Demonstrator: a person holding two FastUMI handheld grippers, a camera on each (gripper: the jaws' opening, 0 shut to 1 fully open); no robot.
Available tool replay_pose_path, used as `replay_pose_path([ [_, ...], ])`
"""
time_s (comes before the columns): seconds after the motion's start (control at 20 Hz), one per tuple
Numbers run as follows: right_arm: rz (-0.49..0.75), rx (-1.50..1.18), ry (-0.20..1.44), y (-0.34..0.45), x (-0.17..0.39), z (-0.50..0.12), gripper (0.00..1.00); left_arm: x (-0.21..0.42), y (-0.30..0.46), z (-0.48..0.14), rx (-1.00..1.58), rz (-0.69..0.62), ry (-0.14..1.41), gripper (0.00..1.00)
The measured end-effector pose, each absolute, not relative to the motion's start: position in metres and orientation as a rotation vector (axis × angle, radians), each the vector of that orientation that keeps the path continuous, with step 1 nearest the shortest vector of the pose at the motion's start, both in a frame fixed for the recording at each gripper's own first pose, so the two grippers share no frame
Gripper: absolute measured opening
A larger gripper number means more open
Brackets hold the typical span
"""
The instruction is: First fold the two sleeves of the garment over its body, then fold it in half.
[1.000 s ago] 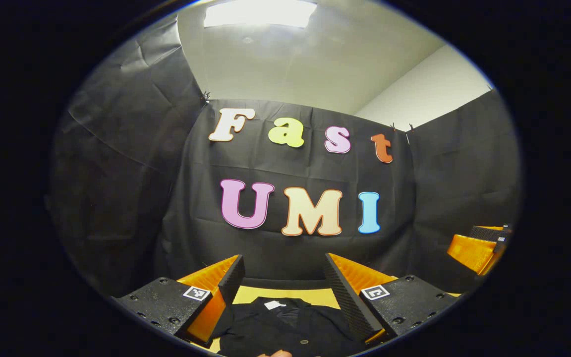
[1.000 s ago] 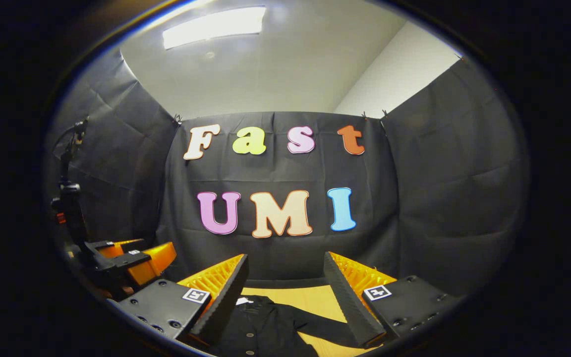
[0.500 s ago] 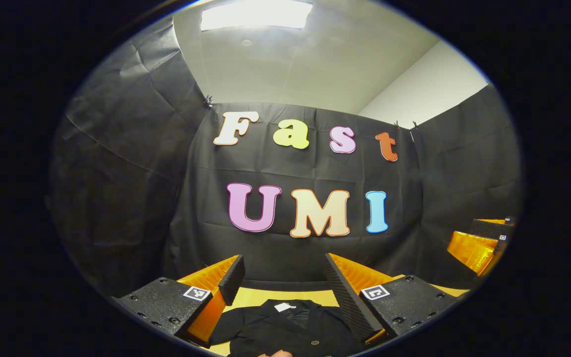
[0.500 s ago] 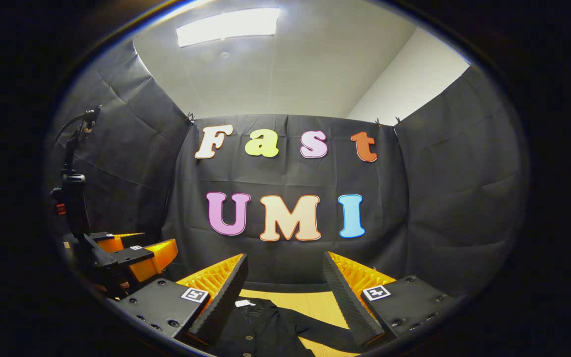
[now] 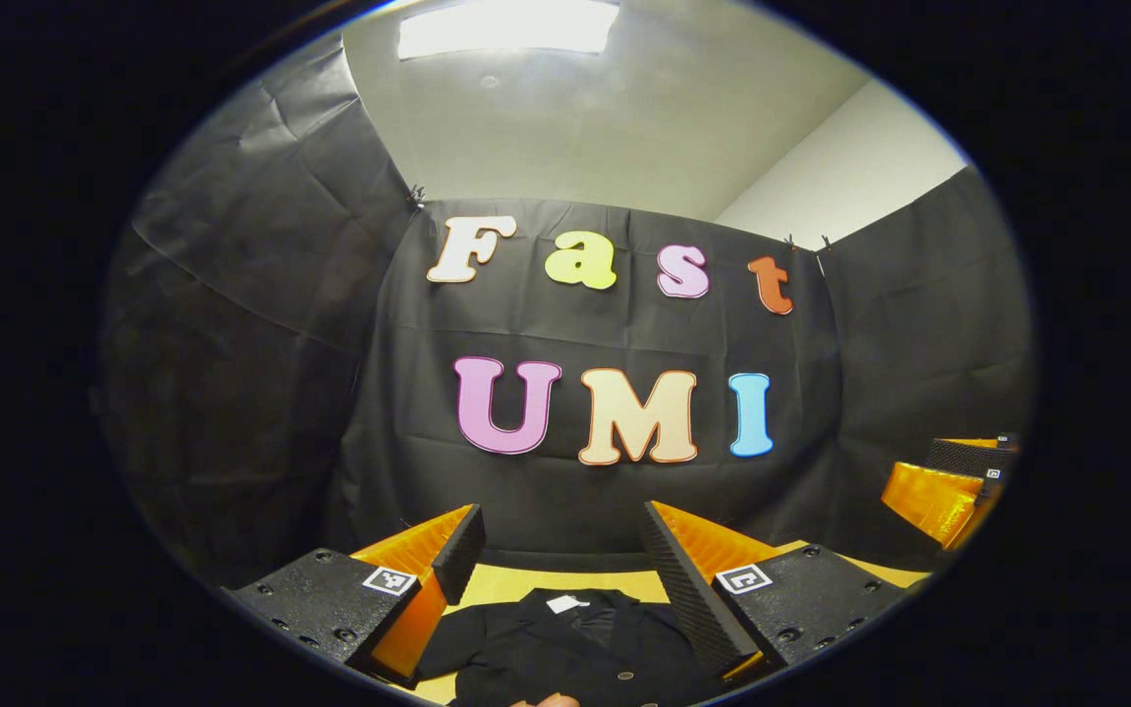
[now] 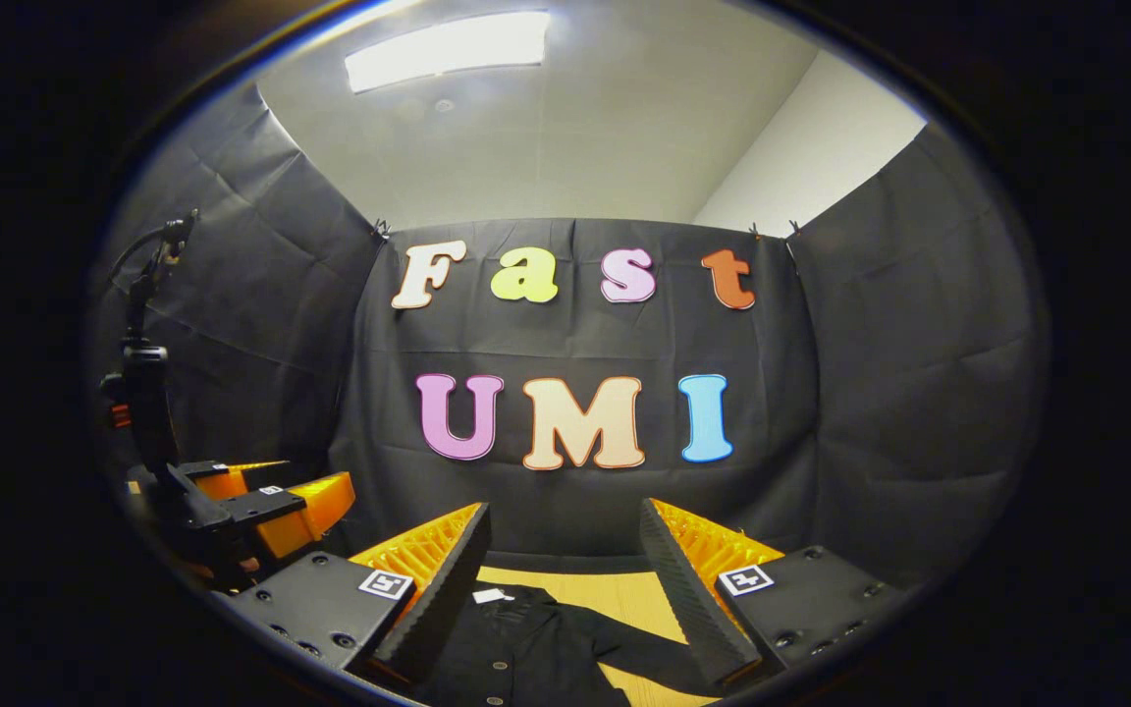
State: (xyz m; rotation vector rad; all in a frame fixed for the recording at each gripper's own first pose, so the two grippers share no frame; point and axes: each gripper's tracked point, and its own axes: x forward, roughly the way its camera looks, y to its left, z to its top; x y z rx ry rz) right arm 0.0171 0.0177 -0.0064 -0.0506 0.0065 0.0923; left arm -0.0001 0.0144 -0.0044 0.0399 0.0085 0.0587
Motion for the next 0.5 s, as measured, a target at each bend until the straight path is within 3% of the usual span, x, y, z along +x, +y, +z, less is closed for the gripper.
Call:
replay_pose_path([
  [0.5,0.053,-0.073,0.052,-0.040,0.036,-0.027,0.96,0.002,-0.004,-0.006,0.059,0.097,0.003,0.95],
])
